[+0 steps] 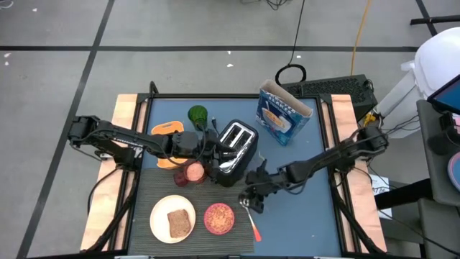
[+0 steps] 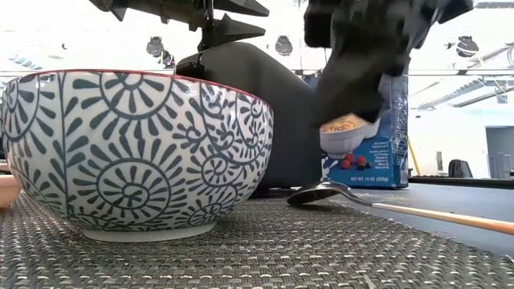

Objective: Arrange a breakfast setting
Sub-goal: Put the orange fork to the gray tablemat to the right of the red bowl

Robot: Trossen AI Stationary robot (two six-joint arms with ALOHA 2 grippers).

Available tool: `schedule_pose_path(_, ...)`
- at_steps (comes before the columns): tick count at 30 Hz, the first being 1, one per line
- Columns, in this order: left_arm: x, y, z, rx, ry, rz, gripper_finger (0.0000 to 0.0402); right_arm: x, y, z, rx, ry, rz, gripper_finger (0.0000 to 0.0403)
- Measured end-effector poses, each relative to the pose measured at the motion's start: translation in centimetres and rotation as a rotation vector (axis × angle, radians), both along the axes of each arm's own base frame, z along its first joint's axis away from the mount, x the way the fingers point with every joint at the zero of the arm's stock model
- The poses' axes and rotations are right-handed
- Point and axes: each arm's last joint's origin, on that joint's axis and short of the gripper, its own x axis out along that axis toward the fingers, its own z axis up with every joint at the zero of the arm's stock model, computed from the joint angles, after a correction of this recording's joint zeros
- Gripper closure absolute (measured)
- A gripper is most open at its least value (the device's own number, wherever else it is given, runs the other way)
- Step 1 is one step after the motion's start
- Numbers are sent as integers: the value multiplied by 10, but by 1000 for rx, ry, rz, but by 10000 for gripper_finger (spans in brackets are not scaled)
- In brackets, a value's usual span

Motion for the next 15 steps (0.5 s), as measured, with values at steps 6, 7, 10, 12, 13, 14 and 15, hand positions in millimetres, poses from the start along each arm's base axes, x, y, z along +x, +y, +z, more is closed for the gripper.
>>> schedule_pose_path(6, 0, 0, 0, 0, 0, 0, 259, -10, 13, 20, 54, -57, 22, 289)
schedule_pose_path(7, 0, 0, 0, 0, 0, 0, 259, -11, 14, 22, 57, -63, 29, 289)
schedule_pose_path(10, 0, 0, 0, 0, 0, 0, 259, -13, 18, 23, 82, -57, 31, 287)
schedule_pose_path(12, 0, 0, 0, 0, 0, 0, 259, -14, 20, 22, 135, -32, 28, 279)
schedule_pose_path(13, 0, 0, 0, 0, 0, 0, 259, -14, 20, 22, 157, -22, 21, 271)
schedule_pose_path(14, 0, 0, 0, 0, 0, 0, 259, -14, 21, 22, 179, -11, 20, 262)
schedule_pose_path(15, 0, 0, 0, 0, 0, 0, 259, -14, 21, 21, 193, -4, 12, 250)
